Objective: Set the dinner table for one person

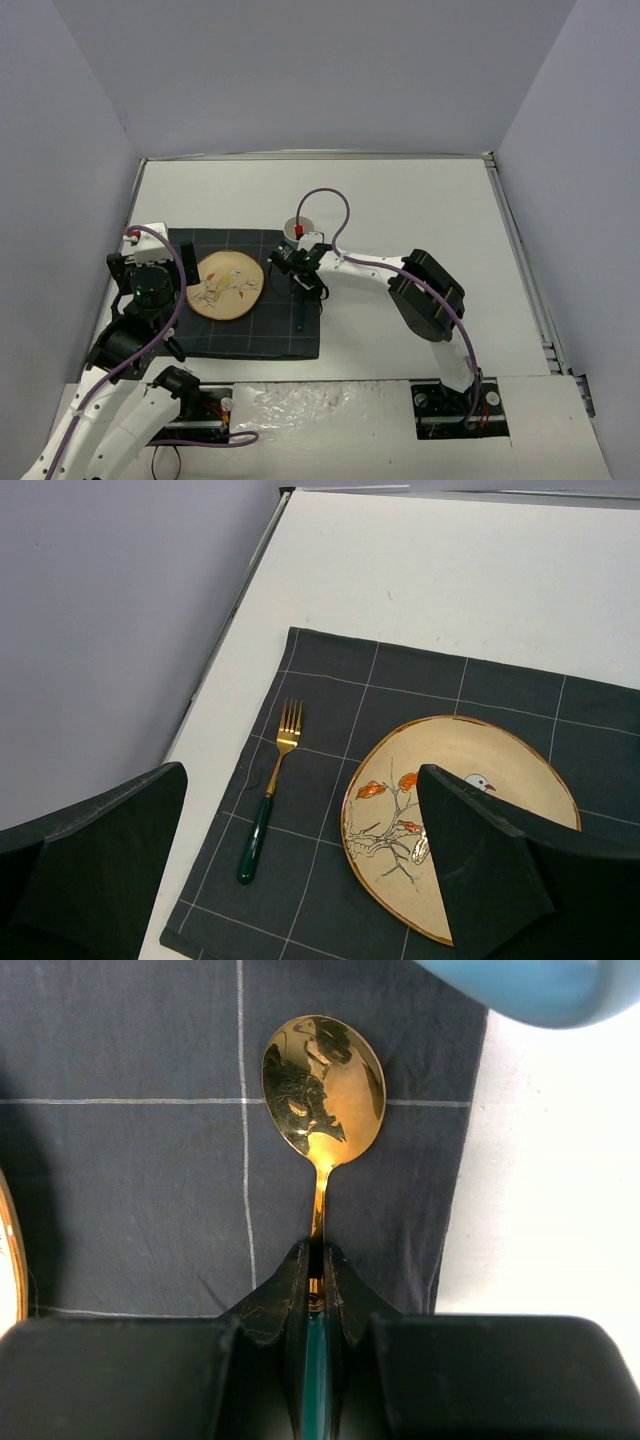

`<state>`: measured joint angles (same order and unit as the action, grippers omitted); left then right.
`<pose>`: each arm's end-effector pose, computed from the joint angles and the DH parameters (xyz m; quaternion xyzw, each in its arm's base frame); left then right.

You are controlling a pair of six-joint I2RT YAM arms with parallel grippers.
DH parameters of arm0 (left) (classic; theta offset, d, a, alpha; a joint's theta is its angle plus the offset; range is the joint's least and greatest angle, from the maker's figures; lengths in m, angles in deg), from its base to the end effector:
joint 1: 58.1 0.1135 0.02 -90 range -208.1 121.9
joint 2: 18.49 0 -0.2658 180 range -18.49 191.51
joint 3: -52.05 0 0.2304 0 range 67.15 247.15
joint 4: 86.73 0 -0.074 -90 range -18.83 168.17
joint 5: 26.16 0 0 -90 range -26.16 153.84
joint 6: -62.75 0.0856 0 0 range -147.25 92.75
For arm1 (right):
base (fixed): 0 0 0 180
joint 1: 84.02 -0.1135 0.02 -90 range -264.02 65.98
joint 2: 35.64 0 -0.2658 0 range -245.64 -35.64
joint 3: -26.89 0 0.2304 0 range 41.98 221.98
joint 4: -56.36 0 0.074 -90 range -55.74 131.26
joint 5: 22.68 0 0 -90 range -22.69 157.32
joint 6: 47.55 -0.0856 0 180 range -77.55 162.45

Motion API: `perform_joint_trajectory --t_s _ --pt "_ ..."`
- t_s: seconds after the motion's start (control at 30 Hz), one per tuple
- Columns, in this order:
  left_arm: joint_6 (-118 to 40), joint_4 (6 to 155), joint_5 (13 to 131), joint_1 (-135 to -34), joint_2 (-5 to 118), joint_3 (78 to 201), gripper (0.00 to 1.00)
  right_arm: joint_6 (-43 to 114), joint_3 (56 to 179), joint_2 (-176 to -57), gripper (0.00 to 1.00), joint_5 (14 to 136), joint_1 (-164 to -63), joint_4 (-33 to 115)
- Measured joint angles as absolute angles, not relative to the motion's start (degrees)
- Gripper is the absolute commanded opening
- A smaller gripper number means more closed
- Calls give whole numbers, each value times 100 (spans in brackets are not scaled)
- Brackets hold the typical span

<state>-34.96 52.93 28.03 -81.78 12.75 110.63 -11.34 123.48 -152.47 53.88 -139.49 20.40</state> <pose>0.1457 -0.0092 0.3249 -0.0861 0.7641 0.0714 0.6354 0.2679 0.3542 0.1403 0.0201 0.9506 0.1706 0.2584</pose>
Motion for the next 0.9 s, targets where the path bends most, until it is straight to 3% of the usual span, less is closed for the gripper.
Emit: perform_joint_trajectory --t_s 0.47,0.57,0.9 --pt "-3492 5316 2803 -8178 1256 11060 97 -984 12398 -15270 1 5469 -13894 2047" --pt "-3492 5319 2803 -8178 1256 11051 97 -960 12411 -15282 15 5481 -13877 2045" --pt "-3490 5319 2803 -8178 1256 11050 97 -796 12488 -15331 37 5512 -13871 2084"
